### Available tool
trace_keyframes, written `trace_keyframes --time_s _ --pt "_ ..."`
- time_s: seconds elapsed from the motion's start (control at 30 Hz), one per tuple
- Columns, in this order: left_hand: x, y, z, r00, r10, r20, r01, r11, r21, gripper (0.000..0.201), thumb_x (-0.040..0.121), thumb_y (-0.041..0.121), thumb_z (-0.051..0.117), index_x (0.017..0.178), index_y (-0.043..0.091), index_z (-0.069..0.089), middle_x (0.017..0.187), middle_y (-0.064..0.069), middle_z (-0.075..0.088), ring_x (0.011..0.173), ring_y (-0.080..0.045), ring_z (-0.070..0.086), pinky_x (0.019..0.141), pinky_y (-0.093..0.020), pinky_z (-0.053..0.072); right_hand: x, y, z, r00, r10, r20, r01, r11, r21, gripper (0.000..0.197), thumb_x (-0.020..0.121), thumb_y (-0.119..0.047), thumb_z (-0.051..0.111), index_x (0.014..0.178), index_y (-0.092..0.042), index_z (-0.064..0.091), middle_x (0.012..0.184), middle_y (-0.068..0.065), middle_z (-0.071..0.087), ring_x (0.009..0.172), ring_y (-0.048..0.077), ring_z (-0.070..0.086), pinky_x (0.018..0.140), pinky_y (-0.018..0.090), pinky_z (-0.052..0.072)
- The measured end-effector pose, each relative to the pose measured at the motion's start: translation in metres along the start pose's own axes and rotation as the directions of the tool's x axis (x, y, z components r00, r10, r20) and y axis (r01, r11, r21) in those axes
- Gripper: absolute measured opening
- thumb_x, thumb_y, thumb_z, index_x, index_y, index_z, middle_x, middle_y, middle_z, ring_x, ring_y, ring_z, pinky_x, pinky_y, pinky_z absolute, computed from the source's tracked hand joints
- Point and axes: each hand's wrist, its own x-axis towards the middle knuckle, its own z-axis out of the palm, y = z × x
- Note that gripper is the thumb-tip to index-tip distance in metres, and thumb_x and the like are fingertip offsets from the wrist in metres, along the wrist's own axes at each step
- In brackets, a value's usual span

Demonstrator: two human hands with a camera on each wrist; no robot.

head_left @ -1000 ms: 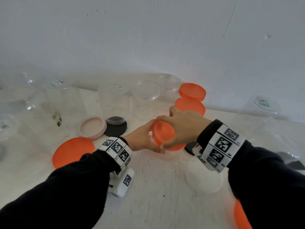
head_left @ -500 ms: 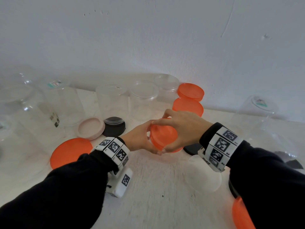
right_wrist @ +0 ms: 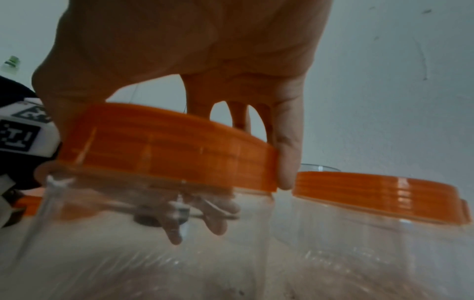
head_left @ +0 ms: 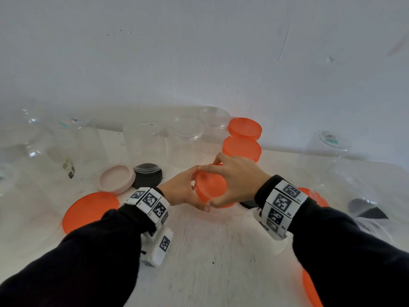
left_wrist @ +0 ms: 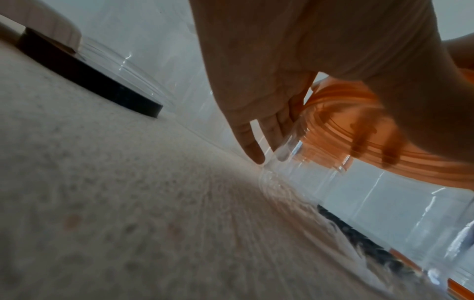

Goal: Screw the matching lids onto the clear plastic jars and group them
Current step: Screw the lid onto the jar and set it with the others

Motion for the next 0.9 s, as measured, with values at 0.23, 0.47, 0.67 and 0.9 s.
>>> trace_keyframes --time_s 0.23,0.47,0.67,0.9 --pt "0.002 0.016 0.015 0.998 0.044 0.043 -0.049 0.993 0.107 0.103 0.045 0.033 0.087 0.133 0.029 0.034 0.127 0.013 0.051 0.118 -0.004 0.048 0.093 -0.016 0.039 -0.028 0.013 -0.01 0.997 0.074 0.026 -0.077 0.99 0.119 0.081 0.068 -0.066 0.064 0.139 -0.044 0.031 0.128 -0.01 0.041 0.107 0.016 0.05 0.078 0.029 0.039" --pt "0.027 0.065 0.011 0.977 0.215 -0.006 -0.207 0.946 0.25 0.083 0.068 0.017 0.081 0.138 0.016 0.037 0.129 0.009 0.047 0.117 -0.001 0.044 0.094 -0.02 0.041 -0.066 0.062 -0.039 0.949 0.313 0.051 -0.314 0.91 0.272 0.077 0.066 -0.064 0.067 0.134 -0.048 0.036 0.117 -0.014 0.04 0.108 0.013 0.046 0.09 0.032 0.04" --pt "0.065 0.082 0.008 0.929 0.368 -0.041 -0.281 0.771 0.572 0.071 0.073 0.031 0.077 0.133 0.012 0.045 0.135 -0.002 0.044 0.124 -0.014 0.04 0.097 -0.019 0.028 -0.082 0.1 -0.032 0.865 0.5 0.028 -0.494 0.842 0.215 0.077 0.07 -0.054 0.068 0.138 -0.043 0.032 0.13 -0.006 0.037 0.114 0.02 0.046 0.089 0.035 0.044" --pt "0.1 0.066 0.008 0.96 0.268 0.083 -0.221 0.541 0.812 0.083 0.075 0.046 0.072 0.142 0.016 0.032 0.152 -0.001 0.025 0.139 -0.018 0.023 0.113 -0.033 0.022 -0.077 0.106 -0.002 0.847 0.523 -0.093 -0.489 0.836 0.247 0.082 0.07 -0.047 0.071 0.141 -0.04 0.029 0.144 -0.004 0.026 0.125 0.026 0.033 0.091 0.038 0.04"
